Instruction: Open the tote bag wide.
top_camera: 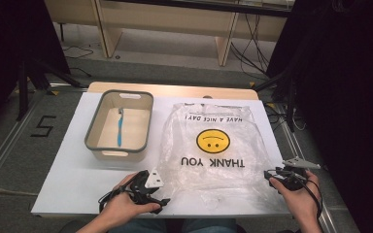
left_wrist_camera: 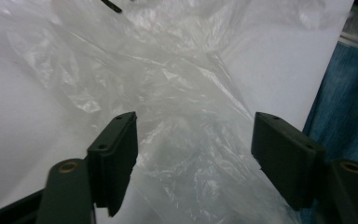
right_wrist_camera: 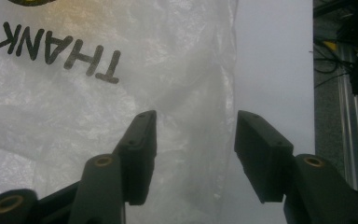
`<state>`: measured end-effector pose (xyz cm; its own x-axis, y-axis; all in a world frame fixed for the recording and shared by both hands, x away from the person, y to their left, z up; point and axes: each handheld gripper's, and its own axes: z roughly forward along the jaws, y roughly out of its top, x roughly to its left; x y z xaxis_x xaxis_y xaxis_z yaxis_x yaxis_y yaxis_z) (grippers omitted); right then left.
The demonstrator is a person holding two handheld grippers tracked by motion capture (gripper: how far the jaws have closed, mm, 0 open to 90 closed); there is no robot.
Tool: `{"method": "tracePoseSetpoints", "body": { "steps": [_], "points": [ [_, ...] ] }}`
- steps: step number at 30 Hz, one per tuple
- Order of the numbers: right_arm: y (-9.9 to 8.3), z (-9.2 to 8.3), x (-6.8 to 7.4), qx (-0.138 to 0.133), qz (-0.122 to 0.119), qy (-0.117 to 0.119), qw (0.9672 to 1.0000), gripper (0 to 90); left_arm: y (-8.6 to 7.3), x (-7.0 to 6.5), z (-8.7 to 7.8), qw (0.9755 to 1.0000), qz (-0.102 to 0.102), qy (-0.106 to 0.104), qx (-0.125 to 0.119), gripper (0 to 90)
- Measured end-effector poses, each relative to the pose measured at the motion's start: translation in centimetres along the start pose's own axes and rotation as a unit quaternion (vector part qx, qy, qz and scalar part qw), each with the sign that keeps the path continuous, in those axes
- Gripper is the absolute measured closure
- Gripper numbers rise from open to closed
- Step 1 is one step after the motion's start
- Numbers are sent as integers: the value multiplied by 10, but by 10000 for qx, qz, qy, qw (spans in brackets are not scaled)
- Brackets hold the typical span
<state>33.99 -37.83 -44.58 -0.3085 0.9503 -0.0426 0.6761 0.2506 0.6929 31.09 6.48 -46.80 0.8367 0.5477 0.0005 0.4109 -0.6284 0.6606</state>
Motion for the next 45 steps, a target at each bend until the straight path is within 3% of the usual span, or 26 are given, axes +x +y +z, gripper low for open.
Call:
{"method": "tracePoseSetpoints", "body": {
  "steps": [5,12,13,15,16,23,31,38,45],
  "points": [
    [0,2,2,93,-24,96,9999,536,1,-2,10,9993,184,21,324,416],
    [1,4,4,168,-59,190,9997,578,4,0,15,9984,240,-35,507,549],
    [1,4,4,202,-105,209,9995,618,5,0,16,9984,240,4,504,617],
    [1,4,4,231,-108,246,9994,641,6,2,16,9983,200,29,543,651],
    [2,3,4,277,-119,301,9991,706,6,4,16,9983,191,32,546,717],
    [4,1,6,418,-219,450,9979,884,8,12,18,9978,160,187,610,871],
    [4,0,8,490,-235,502,9973,900,9,21,16,9968,108,443,659,892],
    [6,-2,10,512,-226,547,9969,900,13,30,12,9961,-84,767,430,893],
    [6,-2,15,555,-279,680,9958,900,21,43,12,9917,-292,1239,204,893]
  ]
}}
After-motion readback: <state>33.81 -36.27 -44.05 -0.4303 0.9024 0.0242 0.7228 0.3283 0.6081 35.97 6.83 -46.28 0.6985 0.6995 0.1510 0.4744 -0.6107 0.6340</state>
